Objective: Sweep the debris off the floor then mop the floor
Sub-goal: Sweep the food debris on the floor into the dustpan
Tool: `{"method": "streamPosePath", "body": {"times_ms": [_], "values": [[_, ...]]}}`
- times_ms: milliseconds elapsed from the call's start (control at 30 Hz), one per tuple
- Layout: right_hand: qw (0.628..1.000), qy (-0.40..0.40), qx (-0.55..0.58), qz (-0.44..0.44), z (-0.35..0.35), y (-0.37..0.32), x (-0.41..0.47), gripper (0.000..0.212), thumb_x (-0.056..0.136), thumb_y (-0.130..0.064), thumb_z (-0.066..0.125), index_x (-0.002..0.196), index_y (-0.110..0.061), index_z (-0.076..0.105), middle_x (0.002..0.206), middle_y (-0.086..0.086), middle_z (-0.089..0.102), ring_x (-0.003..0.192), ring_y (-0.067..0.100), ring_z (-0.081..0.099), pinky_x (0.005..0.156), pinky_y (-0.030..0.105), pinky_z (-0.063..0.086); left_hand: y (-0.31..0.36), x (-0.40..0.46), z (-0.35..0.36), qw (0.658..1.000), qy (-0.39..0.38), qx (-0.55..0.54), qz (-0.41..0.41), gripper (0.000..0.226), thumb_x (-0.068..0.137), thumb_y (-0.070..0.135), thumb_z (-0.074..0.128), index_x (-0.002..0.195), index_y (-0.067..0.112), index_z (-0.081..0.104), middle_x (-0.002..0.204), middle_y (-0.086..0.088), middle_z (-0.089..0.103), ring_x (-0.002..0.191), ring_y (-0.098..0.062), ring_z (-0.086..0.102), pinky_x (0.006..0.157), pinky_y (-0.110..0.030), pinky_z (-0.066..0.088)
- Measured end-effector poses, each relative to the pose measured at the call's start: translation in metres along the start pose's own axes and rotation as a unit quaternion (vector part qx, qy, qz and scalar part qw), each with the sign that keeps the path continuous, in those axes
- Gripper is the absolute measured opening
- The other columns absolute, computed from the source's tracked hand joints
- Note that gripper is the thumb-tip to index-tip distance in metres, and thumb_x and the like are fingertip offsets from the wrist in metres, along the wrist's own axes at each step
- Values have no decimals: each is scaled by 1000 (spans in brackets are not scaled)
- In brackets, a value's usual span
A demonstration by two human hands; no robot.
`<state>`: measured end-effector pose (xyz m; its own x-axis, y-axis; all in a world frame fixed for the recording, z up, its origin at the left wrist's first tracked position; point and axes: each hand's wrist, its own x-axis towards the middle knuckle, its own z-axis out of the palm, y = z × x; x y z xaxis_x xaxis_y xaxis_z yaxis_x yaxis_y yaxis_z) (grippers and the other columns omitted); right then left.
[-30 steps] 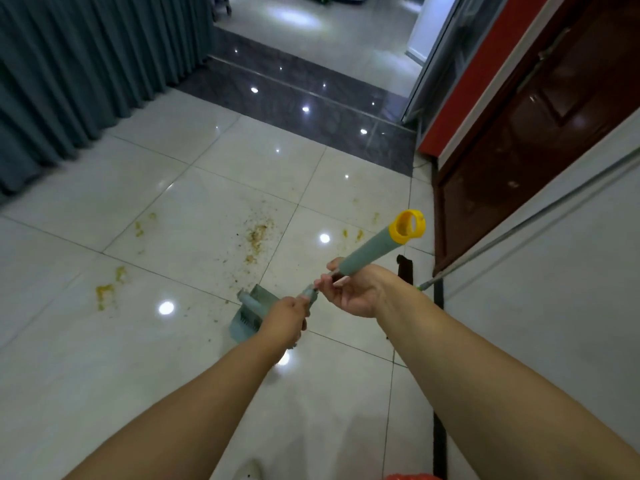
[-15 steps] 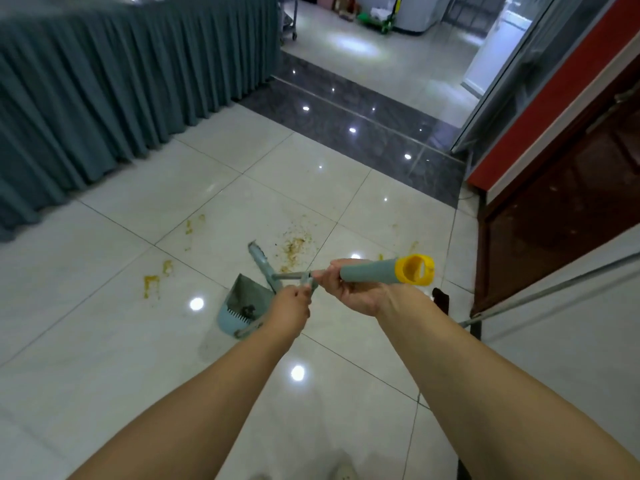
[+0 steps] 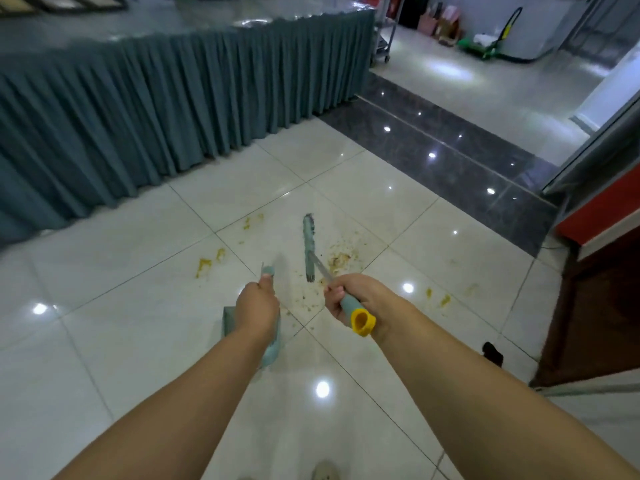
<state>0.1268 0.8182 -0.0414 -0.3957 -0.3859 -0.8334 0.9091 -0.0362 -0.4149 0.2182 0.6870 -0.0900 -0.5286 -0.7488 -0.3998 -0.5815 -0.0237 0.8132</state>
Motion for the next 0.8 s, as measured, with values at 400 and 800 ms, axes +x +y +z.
{"method": "streamPosePath", "body": {"times_ms": [400,800], "values": [[985,-69,-96,129,-15,19,65,9,95,-5,51,91,-6,43,43,6,43,26,8,38,28,13,36,-66,-13,-49,959,237,-125,-88,56,100,45,28,89,0,59,76,-14,61,80,-33,61,77,-41,50],[914,-99,-231,319,50,127,87,10,95,-8,52,94,-4,43,50,7,42,27,11,44,29,15,41,-137,-50,-158,887,406,-149,-162,50,101,39,26,73,6,51,64,-4,51,61,-22,48,53,-28,37]]}}
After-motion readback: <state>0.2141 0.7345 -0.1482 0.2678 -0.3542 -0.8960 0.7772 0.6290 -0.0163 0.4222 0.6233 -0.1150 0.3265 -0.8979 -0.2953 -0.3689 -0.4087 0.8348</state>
